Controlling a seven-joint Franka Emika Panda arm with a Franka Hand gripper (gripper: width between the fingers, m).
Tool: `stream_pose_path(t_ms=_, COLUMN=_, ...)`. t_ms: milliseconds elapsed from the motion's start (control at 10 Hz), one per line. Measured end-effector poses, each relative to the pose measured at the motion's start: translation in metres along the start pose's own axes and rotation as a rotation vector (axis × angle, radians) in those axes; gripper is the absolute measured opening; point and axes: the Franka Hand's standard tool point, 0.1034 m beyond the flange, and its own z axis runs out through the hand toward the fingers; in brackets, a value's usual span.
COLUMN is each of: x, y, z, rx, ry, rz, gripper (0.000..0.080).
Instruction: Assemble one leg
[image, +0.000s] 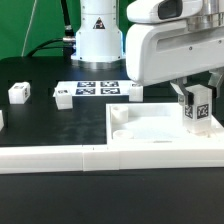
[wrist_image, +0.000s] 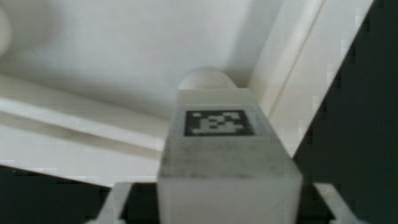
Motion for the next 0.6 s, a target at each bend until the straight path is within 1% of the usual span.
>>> stream_pose_path(t_ms=300, x=-0.0001, y=-0.0006, z=0.0004, rx=0.002, ry=0.0, rz=0.058, gripper=0.0291)
stream_pose_path(t_ms=600, x=-0.0007, y=-0.0009, z=0.0017, rx=-0.004, ry=-0.002, rz=0.439, gripper=0.0291)
